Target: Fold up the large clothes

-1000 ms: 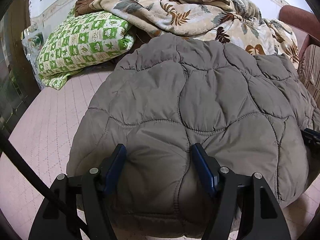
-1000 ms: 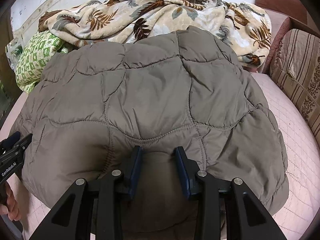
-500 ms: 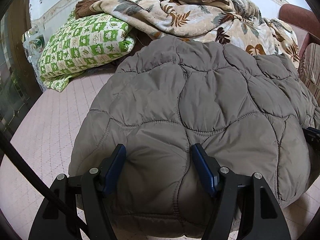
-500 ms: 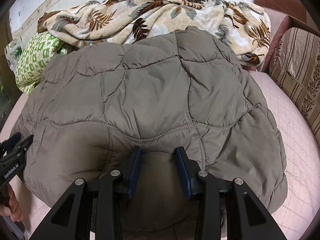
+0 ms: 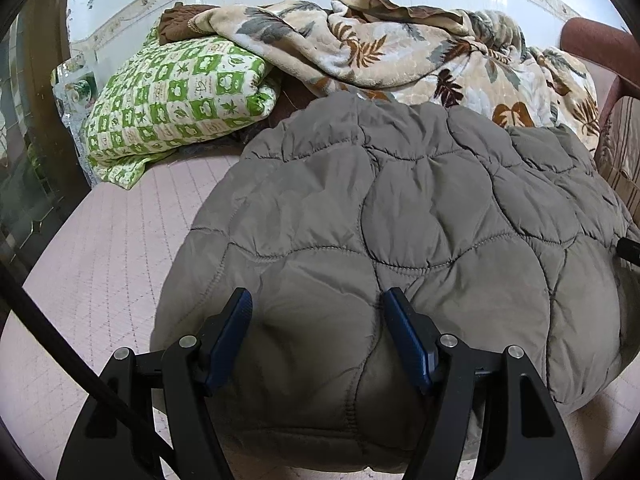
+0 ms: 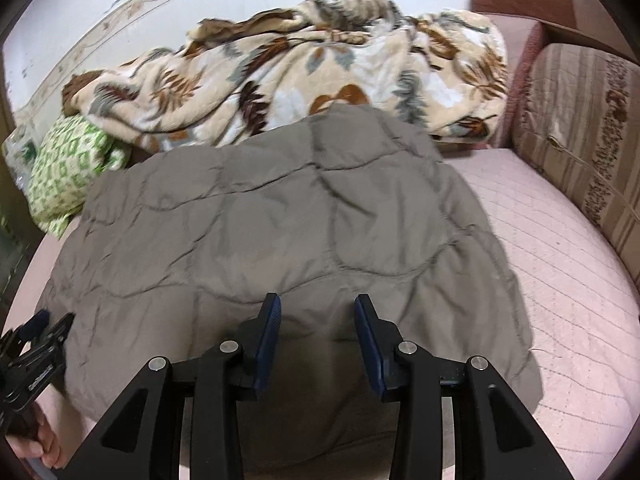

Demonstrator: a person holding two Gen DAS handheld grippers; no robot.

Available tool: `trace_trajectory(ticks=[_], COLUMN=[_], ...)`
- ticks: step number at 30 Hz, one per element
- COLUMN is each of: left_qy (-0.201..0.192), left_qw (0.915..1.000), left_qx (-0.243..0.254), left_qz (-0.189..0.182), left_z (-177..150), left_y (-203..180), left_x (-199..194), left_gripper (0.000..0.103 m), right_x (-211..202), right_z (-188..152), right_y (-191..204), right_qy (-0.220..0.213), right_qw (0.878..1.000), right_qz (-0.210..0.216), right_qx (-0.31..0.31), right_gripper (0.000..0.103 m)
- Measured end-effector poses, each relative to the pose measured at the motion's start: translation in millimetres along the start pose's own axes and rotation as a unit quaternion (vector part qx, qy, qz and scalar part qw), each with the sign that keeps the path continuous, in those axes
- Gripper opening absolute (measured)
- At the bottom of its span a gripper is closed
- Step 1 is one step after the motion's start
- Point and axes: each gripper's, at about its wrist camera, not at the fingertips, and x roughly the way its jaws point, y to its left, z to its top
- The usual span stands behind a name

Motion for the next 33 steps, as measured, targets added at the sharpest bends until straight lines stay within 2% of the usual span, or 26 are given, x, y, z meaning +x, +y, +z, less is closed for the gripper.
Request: trace_trajectory(ticks=[4,9,26,33], left_qy=[-0.001,0.005,0.016,0.02], left_qw=[1.0,0.9999,0.9999,0.9995], left_qx=[-0.007,0.0,-0.002,-0.022], left_qz=[0.004,0.01,0.003,-0.014], left_z=[1.4,-1.2,-2.7,2.0], left_y=[6.3,4.7,5.8,14.2], left_x=[0.2,5.5,11.3,7.3], left_gripper=[0.068,0.068,0.069,0.068], right_x=[6.4,22.0,30.6,26.5], right_z=[1.0,-4.5,-8.1,-6.8], right_y=[-10.5,-16.4,-17.1,-20.9], right_qy=[0.01,0.036,0.047,0.05], right_qw=[1.0,0.999,0.999,0.998], right_qz=[-0.019,-0.016,-0.016,-0.003], right_qx=[0.016,0.025,0.017,0.029], right_gripper=[0.043,0.046,0.048,0.049])
